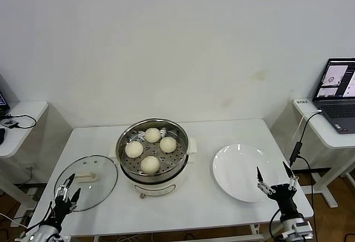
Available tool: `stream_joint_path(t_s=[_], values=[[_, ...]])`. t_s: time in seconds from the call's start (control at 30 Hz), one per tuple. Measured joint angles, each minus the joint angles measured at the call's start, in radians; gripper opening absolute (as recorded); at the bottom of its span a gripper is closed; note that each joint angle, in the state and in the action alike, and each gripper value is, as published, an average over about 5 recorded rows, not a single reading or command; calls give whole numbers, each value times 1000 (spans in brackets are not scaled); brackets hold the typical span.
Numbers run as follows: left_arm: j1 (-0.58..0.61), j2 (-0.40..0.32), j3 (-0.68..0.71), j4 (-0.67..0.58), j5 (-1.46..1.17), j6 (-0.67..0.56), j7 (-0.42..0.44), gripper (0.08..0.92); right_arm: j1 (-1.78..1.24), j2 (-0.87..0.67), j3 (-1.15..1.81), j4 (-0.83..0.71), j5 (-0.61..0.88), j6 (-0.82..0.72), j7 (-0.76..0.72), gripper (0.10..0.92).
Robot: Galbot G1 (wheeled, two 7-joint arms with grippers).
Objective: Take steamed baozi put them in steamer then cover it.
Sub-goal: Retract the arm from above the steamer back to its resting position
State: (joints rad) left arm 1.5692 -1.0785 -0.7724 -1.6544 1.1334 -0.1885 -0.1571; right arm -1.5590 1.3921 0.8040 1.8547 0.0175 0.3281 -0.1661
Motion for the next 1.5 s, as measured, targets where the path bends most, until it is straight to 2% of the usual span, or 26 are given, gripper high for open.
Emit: stream_joint_path(t_s=[0.6,1.5], values=[[-185,57,74,159,80,-5,24,823,-47,60,53,-6,-40,40,3,823],[-351,36,128,304,81,-13,26,823,-65,86,55,-29,-82,64,2,823]])
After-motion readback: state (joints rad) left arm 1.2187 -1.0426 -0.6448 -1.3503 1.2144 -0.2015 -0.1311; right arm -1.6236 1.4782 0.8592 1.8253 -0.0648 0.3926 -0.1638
